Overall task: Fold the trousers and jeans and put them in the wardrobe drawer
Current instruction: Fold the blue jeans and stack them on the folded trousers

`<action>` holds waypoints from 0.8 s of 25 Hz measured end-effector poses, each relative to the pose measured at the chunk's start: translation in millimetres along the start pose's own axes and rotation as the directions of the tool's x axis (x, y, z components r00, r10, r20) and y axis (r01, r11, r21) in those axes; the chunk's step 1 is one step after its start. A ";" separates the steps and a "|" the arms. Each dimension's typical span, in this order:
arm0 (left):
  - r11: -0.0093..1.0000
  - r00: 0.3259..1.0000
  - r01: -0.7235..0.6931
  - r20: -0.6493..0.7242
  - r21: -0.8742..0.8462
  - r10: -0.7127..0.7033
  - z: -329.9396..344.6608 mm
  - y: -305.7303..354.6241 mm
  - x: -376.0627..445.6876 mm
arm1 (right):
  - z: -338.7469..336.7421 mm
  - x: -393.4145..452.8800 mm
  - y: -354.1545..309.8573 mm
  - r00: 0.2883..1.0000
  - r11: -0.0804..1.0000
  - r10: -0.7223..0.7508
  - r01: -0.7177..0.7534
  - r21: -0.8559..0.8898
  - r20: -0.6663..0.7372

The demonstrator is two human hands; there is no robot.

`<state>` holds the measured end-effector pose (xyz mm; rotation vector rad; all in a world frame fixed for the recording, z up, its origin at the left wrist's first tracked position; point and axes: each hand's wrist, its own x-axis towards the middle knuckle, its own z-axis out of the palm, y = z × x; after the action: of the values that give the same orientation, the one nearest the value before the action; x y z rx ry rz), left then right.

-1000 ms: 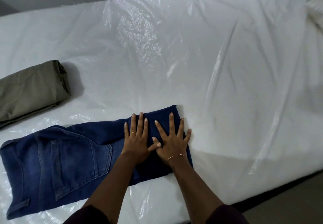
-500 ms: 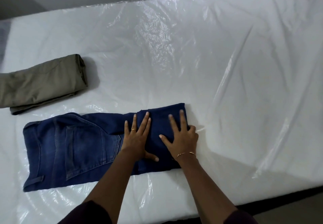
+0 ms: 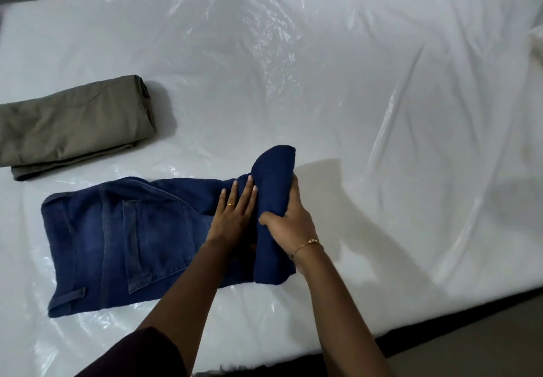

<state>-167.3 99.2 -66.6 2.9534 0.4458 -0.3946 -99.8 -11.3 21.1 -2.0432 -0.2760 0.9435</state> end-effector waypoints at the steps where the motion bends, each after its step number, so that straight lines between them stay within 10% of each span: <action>1: 0.999 0.999 -0.023 -0.028 -0.042 0.022 -5.6 -6.5 -4.6 | 12.9 -4.8 -10.3 1.000 0.999 -0.027 0.026 -0.038 -0.014; 5: 0.747 0.915 0.021 -0.288 -0.664 -0.282 -22.7 -44.8 -43.9 | 85.1 -18.0 -43.1 0.996 0.981 -0.077 0.069 -0.179 -0.038; 10: 0.376 0.736 0.210 -0.107 -0.902 -0.669 -10.6 -114.6 -89.9 | 171.0 -26.2 -55.1 0.998 0.904 -0.028 0.051 -0.425 0.061; 17: 0.892 0.854 -0.162 -0.512 -0.423 -0.088 -35.3 -138.9 -62.2 | 167.9 -10.8 -49.7 0.985 0.695 -0.169 0.137 -0.706 0.024; 20: 0.939 0.909 -0.160 -0.417 -0.304 0.020 -36.6 -130.0 -42.9 | 162.5 8.3 -32.7 0.851 0.743 -0.415 0.112 -0.659 -0.323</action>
<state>-238.0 216.9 -31.2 2.6946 0.3679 0.2966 -204.7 111.8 -16.0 -2.6562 -0.6836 0.1525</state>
